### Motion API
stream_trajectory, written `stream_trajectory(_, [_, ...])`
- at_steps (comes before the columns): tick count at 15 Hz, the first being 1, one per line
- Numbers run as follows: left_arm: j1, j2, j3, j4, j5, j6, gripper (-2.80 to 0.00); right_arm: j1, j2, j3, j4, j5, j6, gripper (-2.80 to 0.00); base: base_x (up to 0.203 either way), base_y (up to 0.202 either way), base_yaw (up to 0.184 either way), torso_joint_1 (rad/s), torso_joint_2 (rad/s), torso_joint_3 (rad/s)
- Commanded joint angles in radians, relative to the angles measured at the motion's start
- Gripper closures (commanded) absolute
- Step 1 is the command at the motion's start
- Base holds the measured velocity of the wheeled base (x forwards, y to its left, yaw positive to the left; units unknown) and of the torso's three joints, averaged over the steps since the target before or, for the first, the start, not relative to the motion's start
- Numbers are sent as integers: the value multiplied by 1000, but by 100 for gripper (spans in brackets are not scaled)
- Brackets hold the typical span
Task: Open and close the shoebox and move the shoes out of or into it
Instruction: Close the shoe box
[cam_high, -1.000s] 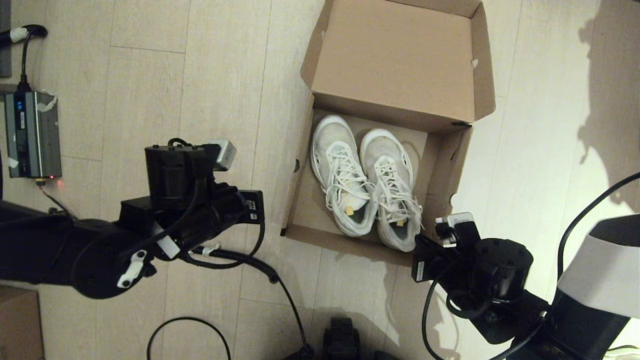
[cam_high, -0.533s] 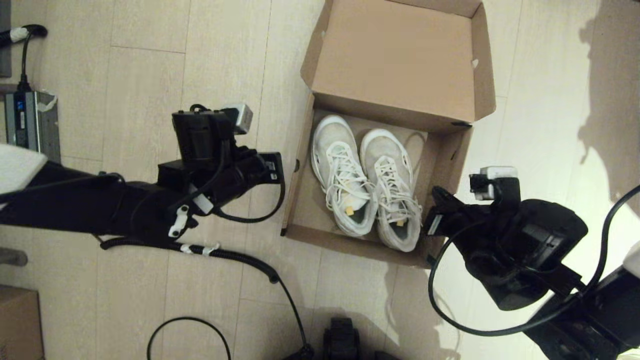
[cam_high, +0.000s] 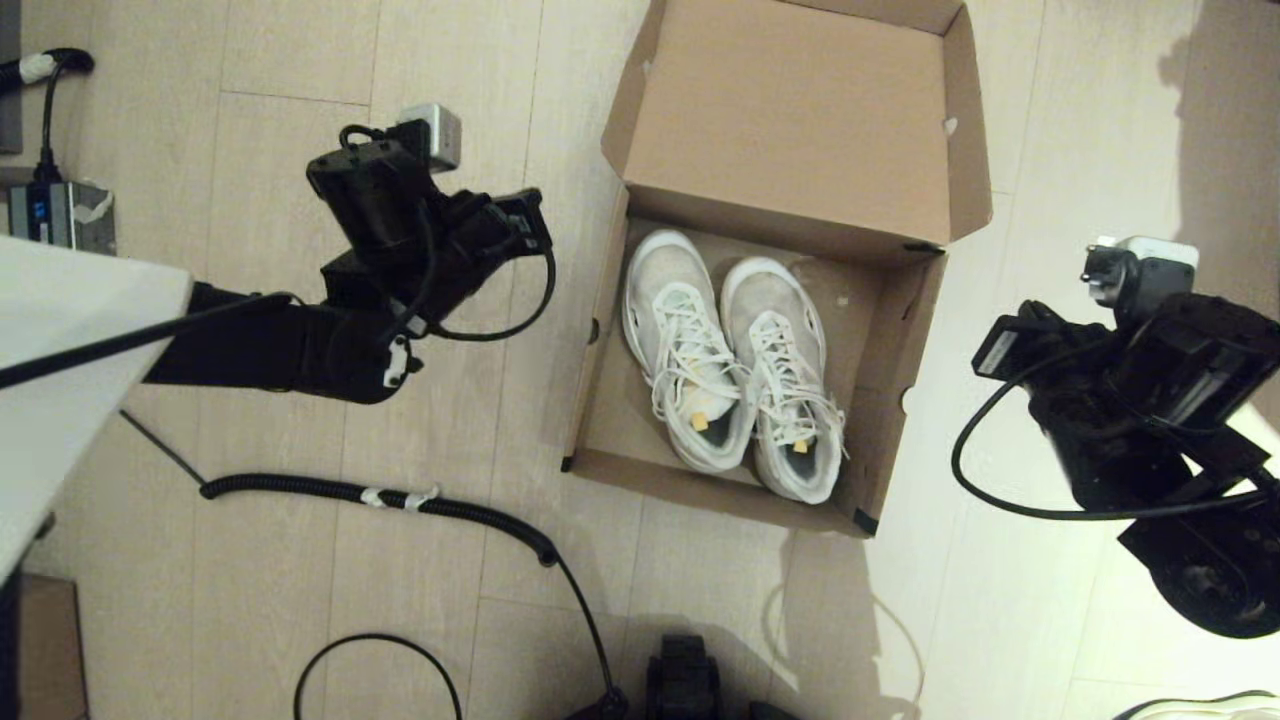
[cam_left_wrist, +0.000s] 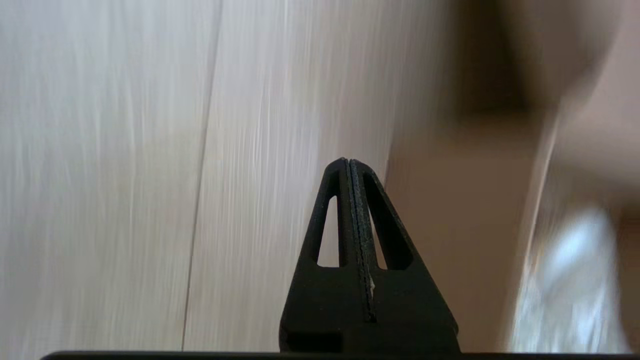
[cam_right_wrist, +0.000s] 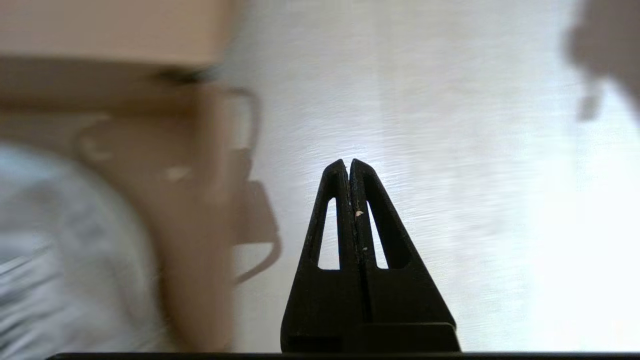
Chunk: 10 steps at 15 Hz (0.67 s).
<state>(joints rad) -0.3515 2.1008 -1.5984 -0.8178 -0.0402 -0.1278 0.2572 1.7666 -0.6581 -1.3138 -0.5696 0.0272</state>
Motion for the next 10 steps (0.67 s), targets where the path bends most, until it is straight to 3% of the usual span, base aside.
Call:
stream_trajectory(1, [12, 103, -114, -71, -31, -62, 0, -67, -7, 7, -6, -1, 3, 0, 0, 0, 0, 0, 0, 0])
stream_trajectory(3, [11, 164, -198, -184, -79, -209, 0, -118, 12, 13, -7, 29, 8, 0, 0, 0, 0, 0, 0, 0])
stream_trajectory(5, [6, 173, -207, -196, -121, -294, 0, -151, 41, 36, -18, 128, 39, 0, 0, 0, 0, 0, 0, 0])
stream_trajectory(6, [4, 179, -212, -202, -138, -347, 0, -151, 40, 47, -23, 141, 44, 0, 0, 0, 0, 0, 0, 0])
stream_trajectory(7, [3, 198, -223, -225, -160, -379, 0, -151, 38, 59, -27, 142, 43, 0, 0, 0, 0, 0, 0, 0])
stream_trajectory(10, [6, 302, -315, -322, -258, -388, 0, -153, 34, 107, -51, 144, 44, 0, 0, 0, 0, 0, 0, 0])
